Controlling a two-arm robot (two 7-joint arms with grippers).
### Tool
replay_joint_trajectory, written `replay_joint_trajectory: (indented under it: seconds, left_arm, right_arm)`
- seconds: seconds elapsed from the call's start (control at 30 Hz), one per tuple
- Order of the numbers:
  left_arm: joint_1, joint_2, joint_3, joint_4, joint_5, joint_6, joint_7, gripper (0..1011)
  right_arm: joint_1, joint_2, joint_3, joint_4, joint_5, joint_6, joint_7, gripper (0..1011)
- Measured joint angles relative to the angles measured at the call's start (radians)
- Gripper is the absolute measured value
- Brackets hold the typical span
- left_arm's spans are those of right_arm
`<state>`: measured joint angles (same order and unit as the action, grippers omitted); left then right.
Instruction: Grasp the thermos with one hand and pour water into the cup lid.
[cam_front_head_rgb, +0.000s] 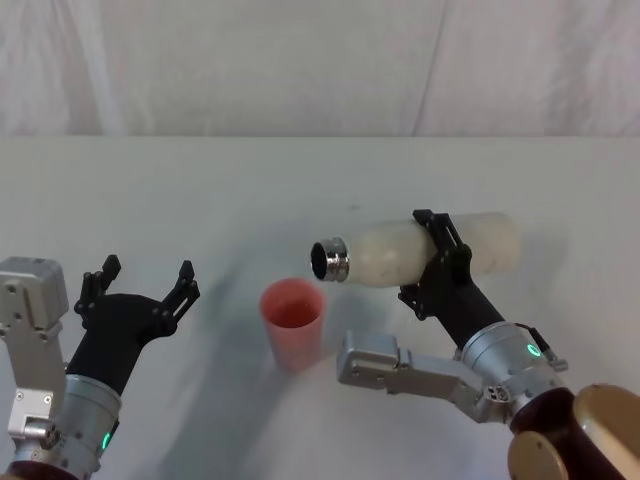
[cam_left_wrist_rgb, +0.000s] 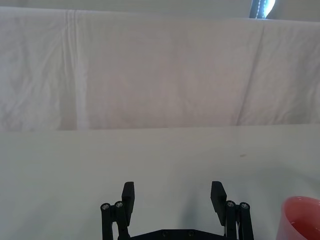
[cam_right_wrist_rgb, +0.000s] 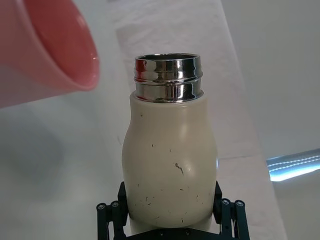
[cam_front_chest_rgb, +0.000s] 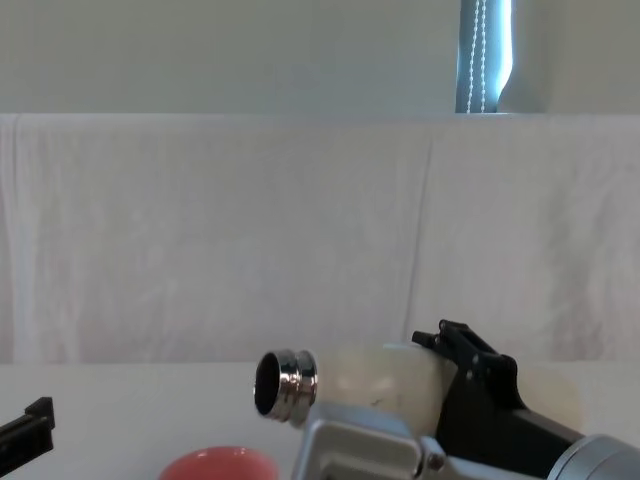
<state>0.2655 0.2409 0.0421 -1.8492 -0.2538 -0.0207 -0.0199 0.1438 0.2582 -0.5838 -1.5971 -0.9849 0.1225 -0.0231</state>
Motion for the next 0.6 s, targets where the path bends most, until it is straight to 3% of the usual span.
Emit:
replay_joint_trajectory:
  seconds: [0.6]
  left_arm:
    - [0.000, 0.000, 0.000, 0.000, 0.000, 0.000, 0.000, 1001]
  right_arm:
    - [0.026, 0.021, -0.044, 0.009, -0.087, 0.034, 0.017, 960]
